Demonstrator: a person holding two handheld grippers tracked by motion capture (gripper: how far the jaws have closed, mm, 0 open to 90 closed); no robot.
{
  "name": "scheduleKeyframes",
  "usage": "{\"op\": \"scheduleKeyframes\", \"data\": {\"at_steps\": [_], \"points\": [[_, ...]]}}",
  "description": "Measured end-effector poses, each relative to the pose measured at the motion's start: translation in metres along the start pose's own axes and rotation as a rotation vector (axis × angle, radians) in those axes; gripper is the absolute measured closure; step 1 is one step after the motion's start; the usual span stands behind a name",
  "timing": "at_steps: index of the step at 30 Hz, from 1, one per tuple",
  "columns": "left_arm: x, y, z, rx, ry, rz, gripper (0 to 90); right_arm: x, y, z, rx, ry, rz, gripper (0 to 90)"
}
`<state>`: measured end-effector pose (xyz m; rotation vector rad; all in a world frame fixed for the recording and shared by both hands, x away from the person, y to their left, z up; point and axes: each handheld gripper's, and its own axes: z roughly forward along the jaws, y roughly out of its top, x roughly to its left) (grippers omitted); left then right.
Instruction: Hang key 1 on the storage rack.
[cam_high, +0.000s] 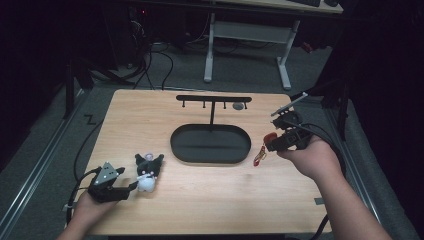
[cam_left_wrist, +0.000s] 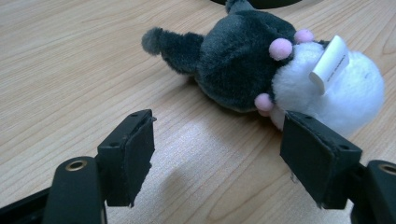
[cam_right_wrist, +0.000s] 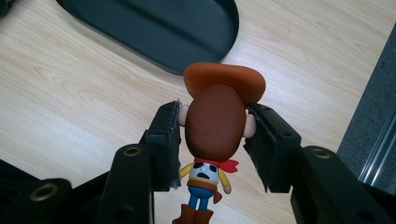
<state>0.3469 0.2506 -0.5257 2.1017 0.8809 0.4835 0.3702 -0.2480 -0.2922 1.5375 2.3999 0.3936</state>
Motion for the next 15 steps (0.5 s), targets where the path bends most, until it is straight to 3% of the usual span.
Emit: {"op": "scheduleKeyframes", "data": {"at_steps": [15], "points": [[0.000, 0.000, 0.000, -0.001, -0.002, -0.001, 26.2, 0.000, 0.033, 0.007, -0.006, 0.000, 0.001, 55.6]]}}
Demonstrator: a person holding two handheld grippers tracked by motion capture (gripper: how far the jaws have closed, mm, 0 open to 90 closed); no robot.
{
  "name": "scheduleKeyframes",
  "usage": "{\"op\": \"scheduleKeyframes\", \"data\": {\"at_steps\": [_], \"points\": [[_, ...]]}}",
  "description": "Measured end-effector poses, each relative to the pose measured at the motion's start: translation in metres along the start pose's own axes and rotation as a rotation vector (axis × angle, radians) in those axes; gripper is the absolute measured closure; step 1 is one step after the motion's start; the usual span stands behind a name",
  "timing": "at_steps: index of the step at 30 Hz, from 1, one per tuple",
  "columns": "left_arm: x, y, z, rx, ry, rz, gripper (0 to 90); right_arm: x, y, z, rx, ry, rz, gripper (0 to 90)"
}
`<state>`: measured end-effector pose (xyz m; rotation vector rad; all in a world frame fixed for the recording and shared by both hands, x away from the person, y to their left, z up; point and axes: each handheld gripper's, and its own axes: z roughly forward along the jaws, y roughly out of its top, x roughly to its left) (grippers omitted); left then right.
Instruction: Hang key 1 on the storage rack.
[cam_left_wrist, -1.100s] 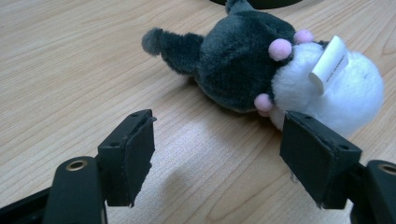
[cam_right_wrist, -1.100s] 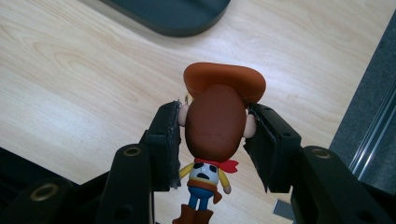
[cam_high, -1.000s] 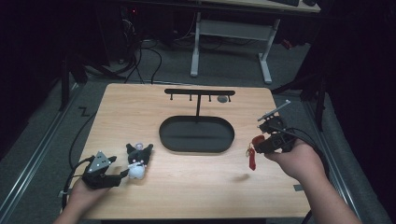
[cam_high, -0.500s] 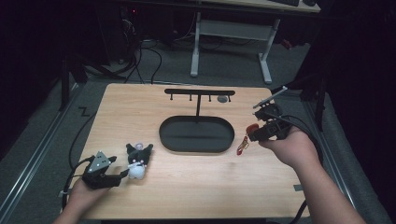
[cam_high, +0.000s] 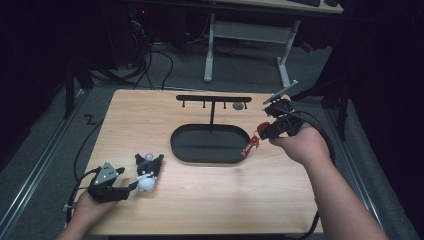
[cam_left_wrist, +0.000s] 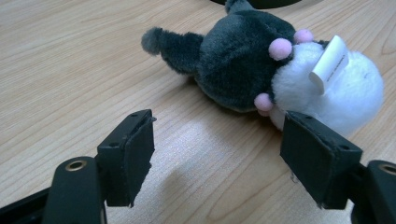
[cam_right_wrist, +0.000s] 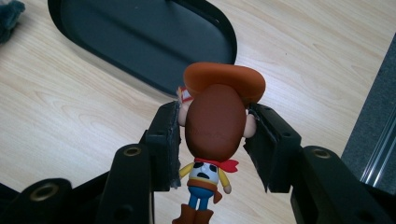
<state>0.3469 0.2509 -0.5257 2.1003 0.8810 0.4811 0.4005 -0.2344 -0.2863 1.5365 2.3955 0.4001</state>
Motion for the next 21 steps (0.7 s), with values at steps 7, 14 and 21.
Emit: {"op": "scheduleKeyframes", "data": {"at_steps": [7, 14, 21], "points": [[0.000, 0.000, 0.000, 0.006, -0.004, 0.003, 26.2, -0.001, 0.015, 0.004, 0.025, -0.006, 0.000, 55.6], [0.001, 0.000, 0.000, 0.004, -0.005, 0.001, 26.2, -0.006, 0.031, 0.002, 0.023, -0.005, 0.014, 55.6], [0.001, 0.000, 0.000, 0.005, -0.008, -0.001, 26.1, -0.009, 0.043, 0.004, 0.019, 0.001, 0.032, 55.6]]}}
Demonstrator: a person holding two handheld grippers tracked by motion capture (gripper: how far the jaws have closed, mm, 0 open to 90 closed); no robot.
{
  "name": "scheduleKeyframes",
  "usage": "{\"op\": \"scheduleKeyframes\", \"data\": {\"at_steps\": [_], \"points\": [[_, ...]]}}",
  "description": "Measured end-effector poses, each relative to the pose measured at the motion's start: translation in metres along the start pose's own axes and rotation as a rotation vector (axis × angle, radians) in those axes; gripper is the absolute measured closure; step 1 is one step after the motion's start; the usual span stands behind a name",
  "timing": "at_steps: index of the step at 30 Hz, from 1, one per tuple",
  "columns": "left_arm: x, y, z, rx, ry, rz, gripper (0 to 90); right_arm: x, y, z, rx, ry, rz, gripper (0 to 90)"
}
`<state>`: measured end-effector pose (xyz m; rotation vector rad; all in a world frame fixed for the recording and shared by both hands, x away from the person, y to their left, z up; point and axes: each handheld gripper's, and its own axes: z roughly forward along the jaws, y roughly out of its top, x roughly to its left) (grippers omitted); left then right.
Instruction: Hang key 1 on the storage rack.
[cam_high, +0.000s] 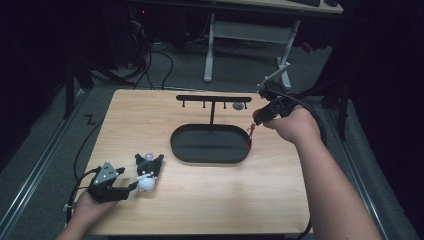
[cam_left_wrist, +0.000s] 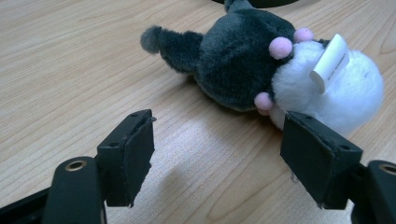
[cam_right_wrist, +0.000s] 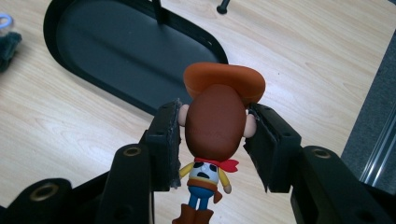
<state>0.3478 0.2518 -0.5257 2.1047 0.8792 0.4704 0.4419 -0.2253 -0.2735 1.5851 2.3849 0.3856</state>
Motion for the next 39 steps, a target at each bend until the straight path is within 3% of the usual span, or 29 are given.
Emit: {"op": "scheduleKeyframes", "data": {"at_steps": [15, 39], "points": [[0.000, 0.000, 0.001, 0.007, -0.001, -0.002, 26.0, -0.001, 0.020, 0.015, -0.044, 0.033, 0.027, 55.6], [0.001, -0.001, 0.000, 0.006, -0.001, -0.008, 25.2, -0.006, 0.039, 0.020, -0.081, 0.025, 0.051, 55.6]]}}
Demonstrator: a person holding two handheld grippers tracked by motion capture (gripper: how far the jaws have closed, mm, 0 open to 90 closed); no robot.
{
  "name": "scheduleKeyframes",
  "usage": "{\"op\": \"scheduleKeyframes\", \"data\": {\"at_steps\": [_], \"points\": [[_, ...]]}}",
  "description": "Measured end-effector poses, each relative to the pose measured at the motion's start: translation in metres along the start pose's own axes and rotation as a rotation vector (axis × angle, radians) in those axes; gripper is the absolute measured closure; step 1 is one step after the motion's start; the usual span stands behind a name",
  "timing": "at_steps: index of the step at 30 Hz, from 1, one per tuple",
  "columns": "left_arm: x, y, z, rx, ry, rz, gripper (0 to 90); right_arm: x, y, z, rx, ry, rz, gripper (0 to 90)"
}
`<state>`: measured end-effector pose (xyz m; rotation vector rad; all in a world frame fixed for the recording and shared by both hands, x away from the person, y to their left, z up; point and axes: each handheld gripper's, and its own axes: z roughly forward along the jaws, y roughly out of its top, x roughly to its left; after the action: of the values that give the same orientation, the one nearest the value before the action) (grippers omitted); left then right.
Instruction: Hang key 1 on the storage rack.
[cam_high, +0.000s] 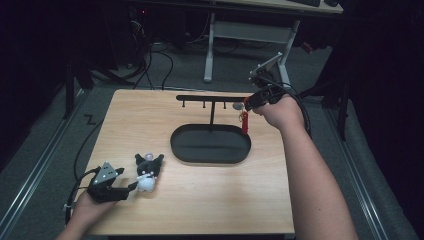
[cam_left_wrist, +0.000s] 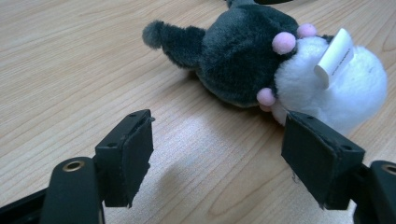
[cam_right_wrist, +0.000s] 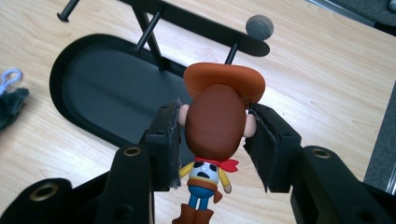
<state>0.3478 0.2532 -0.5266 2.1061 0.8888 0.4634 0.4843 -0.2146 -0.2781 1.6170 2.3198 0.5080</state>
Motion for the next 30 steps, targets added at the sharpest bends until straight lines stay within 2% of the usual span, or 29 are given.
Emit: {"op": "scheduleKeyframes", "data": {"at_steps": [14, 30], "points": [[0.001, 0.000, 0.000, -0.004, -0.001, -0.001, 25.2, -0.009, 0.002, 0.006, 0.005, -0.018, 0.022, 55.6], [0.001, -0.001, 0.000, 0.004, 0.000, -0.003, 25.2, -0.024, -0.020, 0.033, 0.035, -0.005, 0.066, 55.6]]}}
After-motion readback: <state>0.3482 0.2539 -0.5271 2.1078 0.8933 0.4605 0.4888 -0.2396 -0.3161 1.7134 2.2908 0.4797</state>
